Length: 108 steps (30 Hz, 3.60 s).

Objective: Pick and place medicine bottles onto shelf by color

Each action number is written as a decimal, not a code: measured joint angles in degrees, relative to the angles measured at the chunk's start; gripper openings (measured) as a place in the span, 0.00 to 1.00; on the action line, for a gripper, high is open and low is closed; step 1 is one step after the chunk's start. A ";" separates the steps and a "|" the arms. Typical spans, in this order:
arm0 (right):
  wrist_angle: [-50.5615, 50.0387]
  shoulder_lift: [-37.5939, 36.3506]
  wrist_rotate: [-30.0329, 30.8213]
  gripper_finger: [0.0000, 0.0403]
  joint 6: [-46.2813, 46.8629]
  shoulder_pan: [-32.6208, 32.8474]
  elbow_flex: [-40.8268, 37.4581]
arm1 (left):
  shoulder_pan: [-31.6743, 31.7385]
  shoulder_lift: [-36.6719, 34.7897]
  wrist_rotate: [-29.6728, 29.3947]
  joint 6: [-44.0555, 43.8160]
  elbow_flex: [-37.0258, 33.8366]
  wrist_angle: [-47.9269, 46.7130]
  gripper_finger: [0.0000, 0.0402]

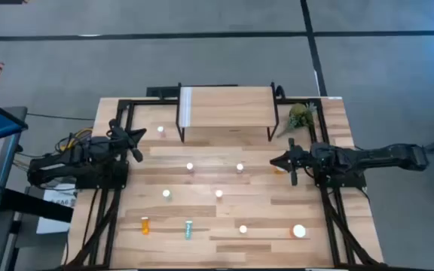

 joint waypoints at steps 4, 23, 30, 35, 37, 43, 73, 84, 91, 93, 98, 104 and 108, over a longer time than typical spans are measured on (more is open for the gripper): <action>-0.02 0.00 0.00 0.13 -0.01 -0.01 0.00 | 0.00 0.00 0.01 0.00 0.00 -0.01 0.00; -0.02 -0.01 0.00 0.13 0.00 0.00 0.00 | 0.00 0.00 0.00 0.00 0.00 -0.01 0.00; -0.02 -0.01 0.00 0.13 0.00 0.00 0.00 | 0.00 0.00 0.01 0.00 0.00 -0.01 0.00; -0.01 -0.02 0.00 0.13 -0.02 0.00 0.01 | -0.02 0.00 0.01 0.00 0.00 -0.01 0.00; -0.01 -0.01 0.00 0.13 0.00 0.00 0.00 | 0.00 0.00 0.01 0.00 0.00 -0.01 0.00; -0.01 0.00 0.00 0.13 0.00 -0.01 0.02 | 0.00 0.00 0.01 0.00 0.00 -0.01 0.00; 0.00 0.00 0.02 0.13 -0.01 -0.02 0.01 | 0.28 0.02 2.41 -11.02 0.06 5.18 0.00; 0.00 -0.01 0.02 0.13 0.00 -0.01 0.02 | 0.28 0.35 -5.71 -17.05 0.04 16.76 0.00; -0.02 0.00 0.02 0.13 -0.01 -0.02 0.02 | 0.28 1.21 -7.18 -11.50 0.07 27.62 0.00; -0.02 0.00 0.02 0.13 -0.01 -0.02 0.02 | 0.28 1.27 -2.78 -9.10 0.02 28.09 0.00; -0.02 -0.02 0.02 0.13 0.00 -0.02 0.02 | 0.28 3.23 13.35 2.59 0.02 33.79 0.00; -0.02 0.00 0.02 0.13 0.00 0.00 0.02 | 0.26 7.36 18.72 1.42 0.02 34.08 0.00; -0.02 -0.01 0.02 0.13 -0.01 -0.02 0.02 | 0.26 11.83 9.14 -0.05 0.02 30.83 0.00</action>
